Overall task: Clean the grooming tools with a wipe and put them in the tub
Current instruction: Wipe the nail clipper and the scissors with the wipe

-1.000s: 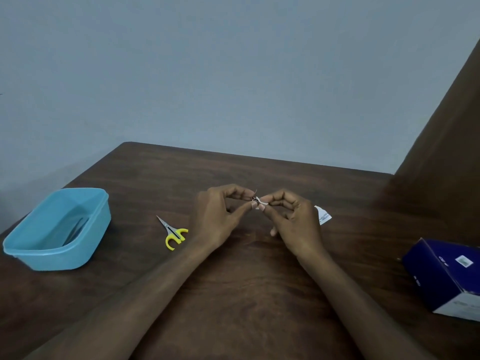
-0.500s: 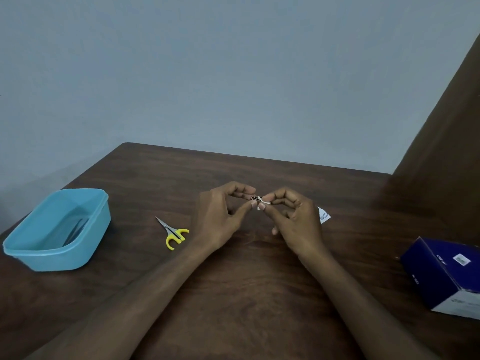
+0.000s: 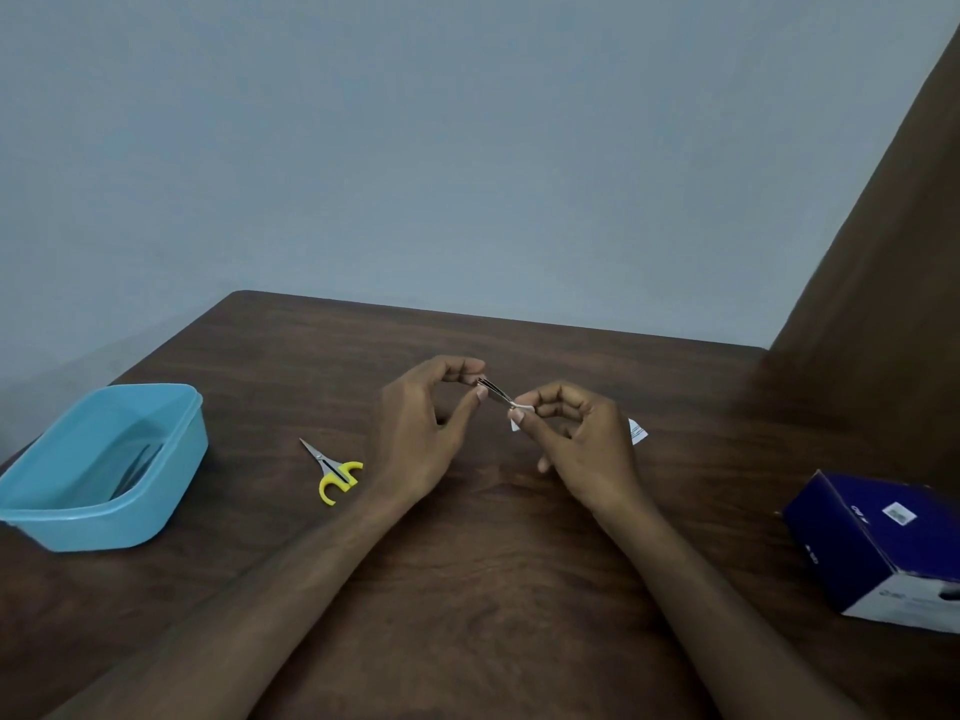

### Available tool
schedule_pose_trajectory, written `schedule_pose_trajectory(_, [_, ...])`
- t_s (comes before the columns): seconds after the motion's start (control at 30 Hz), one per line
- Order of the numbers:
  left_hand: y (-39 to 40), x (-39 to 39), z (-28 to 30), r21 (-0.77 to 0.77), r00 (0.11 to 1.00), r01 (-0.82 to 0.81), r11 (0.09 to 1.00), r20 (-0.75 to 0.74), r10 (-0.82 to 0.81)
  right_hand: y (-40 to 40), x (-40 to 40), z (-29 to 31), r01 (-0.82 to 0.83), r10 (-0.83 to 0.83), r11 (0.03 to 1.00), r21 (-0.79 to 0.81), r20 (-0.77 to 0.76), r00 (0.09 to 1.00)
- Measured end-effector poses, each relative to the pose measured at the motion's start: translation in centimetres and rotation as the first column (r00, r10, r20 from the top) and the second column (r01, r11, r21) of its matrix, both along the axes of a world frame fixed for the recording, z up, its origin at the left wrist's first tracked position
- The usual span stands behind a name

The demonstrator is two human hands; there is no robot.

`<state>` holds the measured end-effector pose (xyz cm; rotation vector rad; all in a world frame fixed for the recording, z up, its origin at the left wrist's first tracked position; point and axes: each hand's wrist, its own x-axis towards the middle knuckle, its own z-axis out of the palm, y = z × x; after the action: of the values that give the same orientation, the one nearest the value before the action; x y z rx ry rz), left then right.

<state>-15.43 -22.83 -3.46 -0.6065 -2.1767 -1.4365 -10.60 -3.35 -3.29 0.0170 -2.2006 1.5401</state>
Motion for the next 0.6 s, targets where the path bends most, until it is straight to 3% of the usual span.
schedule_pose_trajectory(0.1, [-0.1,-0.2,-0.1,0.035,1.000,-0.025,0.999,0.018,0.024,0.3,0.4,0.6,-0.018,0.019,0.994,-0.110,0.005,1.000])
schedule_pose_trajectory(0.17, [-0.1,-0.2,-0.1,0.043,1.000,-0.016,0.999,0.022,0.016,0.4,0.4,0.8,0.077,-0.079,0.991,-0.113,-0.011,0.997])
schedule_pose_trajectory(0.23, [0.0,0.0,0.0,0.032,1.000,0.022,0.999,0.014,-0.022,0.5,0.4,0.8,0.214,-0.215,0.976,-0.028,-0.056,0.975])
schedule_pose_trajectory(0.3, [0.1,0.1,0.0,-0.012,0.999,0.050,0.999,-0.007,-0.050,0.2,0.6,0.9,0.254,-0.250,0.967,0.036,-0.086,0.964])
schedule_pose_trajectory(0.47, [-0.1,0.3,0.3,-0.036,0.996,0.081,0.996,-0.029,-0.082,-1.6,1.6,1.1,0.079,-0.041,0.974,0.210,-0.178,0.983])
schedule_pose_trajectory(0.6, [-0.3,0.3,0.4,-0.027,0.999,0.054,0.998,0.010,-0.054,-1.2,1.3,0.7,0.133,-0.059,0.918,0.375,-0.202,0.978])
